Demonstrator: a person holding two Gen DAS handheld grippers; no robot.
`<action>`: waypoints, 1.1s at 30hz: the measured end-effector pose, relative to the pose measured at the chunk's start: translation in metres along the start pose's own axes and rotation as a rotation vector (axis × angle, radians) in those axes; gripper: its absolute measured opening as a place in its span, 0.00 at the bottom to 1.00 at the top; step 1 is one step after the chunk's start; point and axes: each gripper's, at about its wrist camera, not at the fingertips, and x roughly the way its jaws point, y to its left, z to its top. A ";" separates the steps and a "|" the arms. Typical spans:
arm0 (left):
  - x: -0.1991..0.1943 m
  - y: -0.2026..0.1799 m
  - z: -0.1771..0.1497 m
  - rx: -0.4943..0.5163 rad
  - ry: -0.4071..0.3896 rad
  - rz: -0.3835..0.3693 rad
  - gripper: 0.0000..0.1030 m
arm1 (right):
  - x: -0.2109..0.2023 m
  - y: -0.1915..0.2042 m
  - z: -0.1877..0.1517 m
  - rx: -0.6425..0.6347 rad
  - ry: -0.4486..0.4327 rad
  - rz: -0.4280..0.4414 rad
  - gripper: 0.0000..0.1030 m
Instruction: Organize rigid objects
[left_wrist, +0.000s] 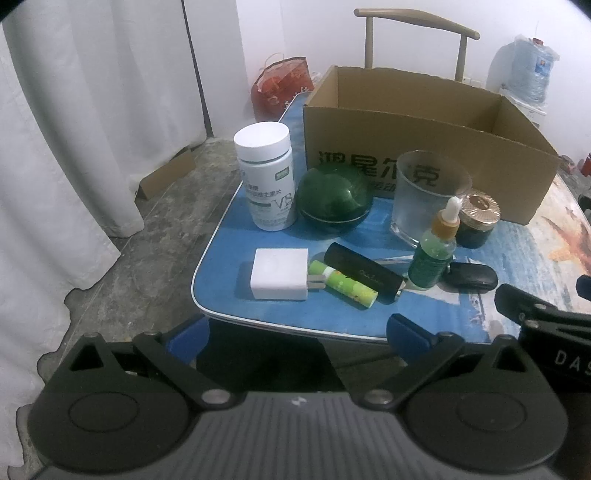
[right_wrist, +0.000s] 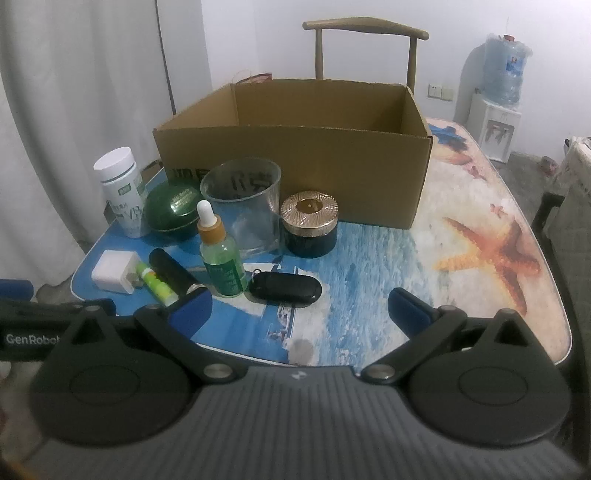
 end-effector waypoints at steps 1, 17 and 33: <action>0.000 0.000 0.000 0.000 0.000 0.000 1.00 | 0.000 0.000 0.000 0.000 0.001 -0.001 0.99; 0.002 0.003 -0.002 0.002 0.005 0.003 1.00 | 0.003 -0.001 0.000 0.001 0.007 0.000 0.99; 0.020 -0.001 0.009 0.027 0.017 -0.034 1.00 | 0.016 -0.004 0.003 0.013 0.024 -0.040 0.99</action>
